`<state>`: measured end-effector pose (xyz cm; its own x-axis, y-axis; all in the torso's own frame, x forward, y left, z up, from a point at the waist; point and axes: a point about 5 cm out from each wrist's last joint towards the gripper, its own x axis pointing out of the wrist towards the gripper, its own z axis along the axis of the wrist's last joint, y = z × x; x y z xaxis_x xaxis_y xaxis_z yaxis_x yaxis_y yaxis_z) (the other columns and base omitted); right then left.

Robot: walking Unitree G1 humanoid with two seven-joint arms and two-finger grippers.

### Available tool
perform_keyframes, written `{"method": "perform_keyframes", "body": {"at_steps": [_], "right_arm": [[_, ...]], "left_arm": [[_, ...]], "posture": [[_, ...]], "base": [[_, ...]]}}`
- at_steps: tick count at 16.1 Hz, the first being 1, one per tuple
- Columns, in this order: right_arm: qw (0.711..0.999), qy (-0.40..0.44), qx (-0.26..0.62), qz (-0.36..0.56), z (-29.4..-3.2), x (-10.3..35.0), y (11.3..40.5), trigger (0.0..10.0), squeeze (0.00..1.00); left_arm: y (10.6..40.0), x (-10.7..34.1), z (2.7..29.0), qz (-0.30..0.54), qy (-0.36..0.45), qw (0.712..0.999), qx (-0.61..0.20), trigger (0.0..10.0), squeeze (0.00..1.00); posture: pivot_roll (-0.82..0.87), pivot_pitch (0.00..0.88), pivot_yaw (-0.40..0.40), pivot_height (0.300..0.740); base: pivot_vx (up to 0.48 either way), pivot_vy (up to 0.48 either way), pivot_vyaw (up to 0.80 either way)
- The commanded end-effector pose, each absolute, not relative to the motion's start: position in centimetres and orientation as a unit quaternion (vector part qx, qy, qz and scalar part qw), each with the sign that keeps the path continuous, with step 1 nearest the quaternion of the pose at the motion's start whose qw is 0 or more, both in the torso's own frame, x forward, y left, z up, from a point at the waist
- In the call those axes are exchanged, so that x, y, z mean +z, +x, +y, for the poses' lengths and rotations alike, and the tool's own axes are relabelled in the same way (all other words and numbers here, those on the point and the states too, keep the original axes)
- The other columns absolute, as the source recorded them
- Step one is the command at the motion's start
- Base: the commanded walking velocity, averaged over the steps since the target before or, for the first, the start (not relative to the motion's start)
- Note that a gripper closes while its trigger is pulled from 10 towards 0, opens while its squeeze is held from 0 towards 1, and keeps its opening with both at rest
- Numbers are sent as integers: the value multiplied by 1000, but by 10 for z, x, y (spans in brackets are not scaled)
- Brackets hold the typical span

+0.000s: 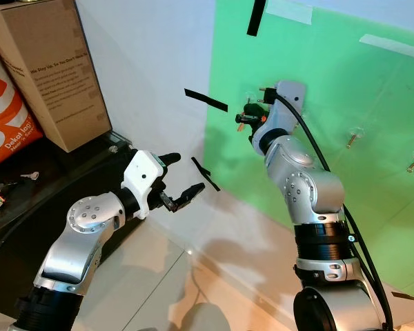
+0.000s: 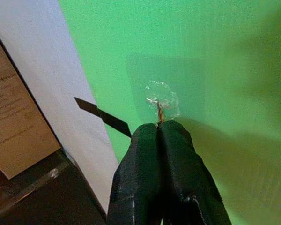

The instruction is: Hang keys on a hook

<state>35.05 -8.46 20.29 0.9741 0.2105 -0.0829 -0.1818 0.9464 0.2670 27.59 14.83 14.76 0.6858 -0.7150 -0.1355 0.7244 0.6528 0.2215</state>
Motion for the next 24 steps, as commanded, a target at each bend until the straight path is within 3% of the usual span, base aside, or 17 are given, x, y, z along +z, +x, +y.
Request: {"method": "perform_keyframes", "body": {"at_steps": [1, 13, 24], "right_arm": [[985, 134, 94, 50, -86, 208, 354, 10000, 0], [985, 127, 39, 106, -102, 187, 353, 10000, 0], [977, 148, 52, 146, -103, 174, 341, 10000, 0]], "left_arm": [[275, 149, 147, 18, 133, 906, -402, 10000, 0], [271, 146, 147, 22, 135, 903, -406, 10000, 0], [270, 145, 149, 23, 139, 903, -405, 10000, 0]], "posture": [[-29, 0, -56, 740], [-24, 0, -68, 740], [-21, 0, -72, 740]], "base": [[0, 0, 0], [0, 0, 0], [0, 0, 0]]}}
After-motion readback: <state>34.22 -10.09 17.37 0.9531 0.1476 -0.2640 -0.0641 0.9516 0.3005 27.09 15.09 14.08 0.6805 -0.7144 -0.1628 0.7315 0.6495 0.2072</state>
